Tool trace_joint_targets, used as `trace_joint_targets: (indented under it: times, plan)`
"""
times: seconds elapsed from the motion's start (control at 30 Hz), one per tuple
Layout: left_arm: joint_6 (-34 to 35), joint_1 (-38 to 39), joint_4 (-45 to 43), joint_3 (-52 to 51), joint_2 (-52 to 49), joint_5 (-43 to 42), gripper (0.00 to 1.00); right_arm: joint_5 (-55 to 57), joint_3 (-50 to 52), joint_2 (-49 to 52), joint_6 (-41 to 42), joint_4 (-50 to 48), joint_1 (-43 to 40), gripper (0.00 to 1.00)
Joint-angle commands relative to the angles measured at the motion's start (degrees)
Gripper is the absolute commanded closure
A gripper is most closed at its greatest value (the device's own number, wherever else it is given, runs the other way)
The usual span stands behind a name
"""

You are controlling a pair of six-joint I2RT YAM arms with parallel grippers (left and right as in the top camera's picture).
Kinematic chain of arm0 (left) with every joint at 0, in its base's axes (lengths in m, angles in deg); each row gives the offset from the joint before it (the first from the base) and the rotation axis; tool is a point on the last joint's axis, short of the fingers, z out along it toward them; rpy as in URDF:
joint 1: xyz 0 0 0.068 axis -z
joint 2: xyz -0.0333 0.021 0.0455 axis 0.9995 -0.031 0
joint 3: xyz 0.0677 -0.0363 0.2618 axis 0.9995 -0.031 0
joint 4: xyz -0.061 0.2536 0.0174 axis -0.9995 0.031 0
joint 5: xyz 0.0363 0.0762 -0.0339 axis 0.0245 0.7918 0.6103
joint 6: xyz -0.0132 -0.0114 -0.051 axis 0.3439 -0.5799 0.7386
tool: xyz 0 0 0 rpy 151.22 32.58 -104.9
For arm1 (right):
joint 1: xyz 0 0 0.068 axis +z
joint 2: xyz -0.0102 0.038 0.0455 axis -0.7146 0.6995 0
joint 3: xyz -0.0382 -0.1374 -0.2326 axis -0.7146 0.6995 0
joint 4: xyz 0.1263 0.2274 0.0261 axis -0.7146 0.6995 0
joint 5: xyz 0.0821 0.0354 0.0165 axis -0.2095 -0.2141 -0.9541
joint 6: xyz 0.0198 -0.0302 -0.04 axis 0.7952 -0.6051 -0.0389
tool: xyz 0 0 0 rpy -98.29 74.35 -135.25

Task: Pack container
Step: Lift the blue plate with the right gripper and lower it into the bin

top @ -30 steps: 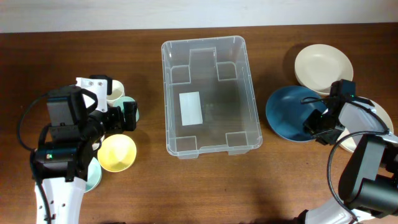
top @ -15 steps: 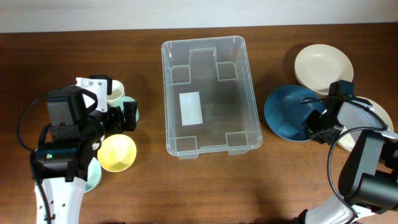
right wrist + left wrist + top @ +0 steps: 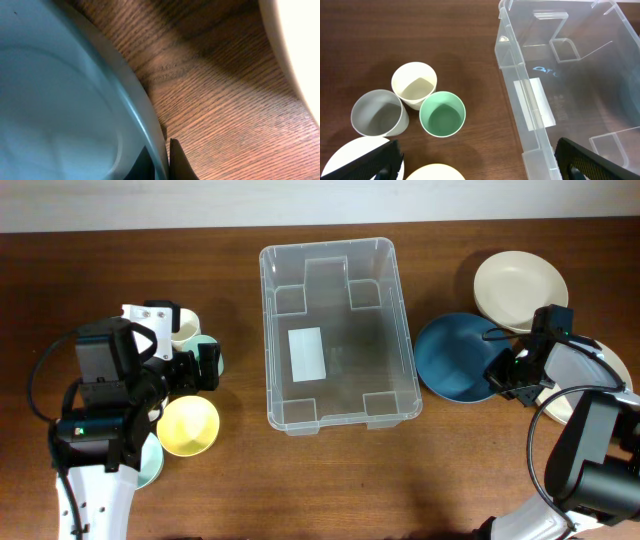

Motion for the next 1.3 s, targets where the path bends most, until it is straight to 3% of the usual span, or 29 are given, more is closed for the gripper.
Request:
trace_joint_targets:
  times: [0.0,0.4,0.83,1.03,1.27]
  plan:
    - [0.13,-0.33,-0.17,1.42,0.04,0.42,0.01,1.66,0.87,1.36,0.26,-0.39,-0.15,0.96]
    - [0.11,-0.33,-0.17,1.42,0.04,1.97,0.01,-3.08,0.02,-2.21,0.00,-2.97,-0.13,0.96]
    - [0.11,-0.33,-0.20,1.42,0.02,2.58,0.01,-2.97,-11.98,-14.21,-3.04,5.68,2.21,0.96]
    - [0.11,-0.33,-0.20,1.42,0.04,2.58,0.01,-2.29,-21.29,-15.96,-7.13,11.58,7.69,0.96]
    - [0.11,-0.33,-0.17,1.42,0.02,2.60,0.01,4.57,-32.92,-15.98,-16.04,16.00,22.95,0.96]
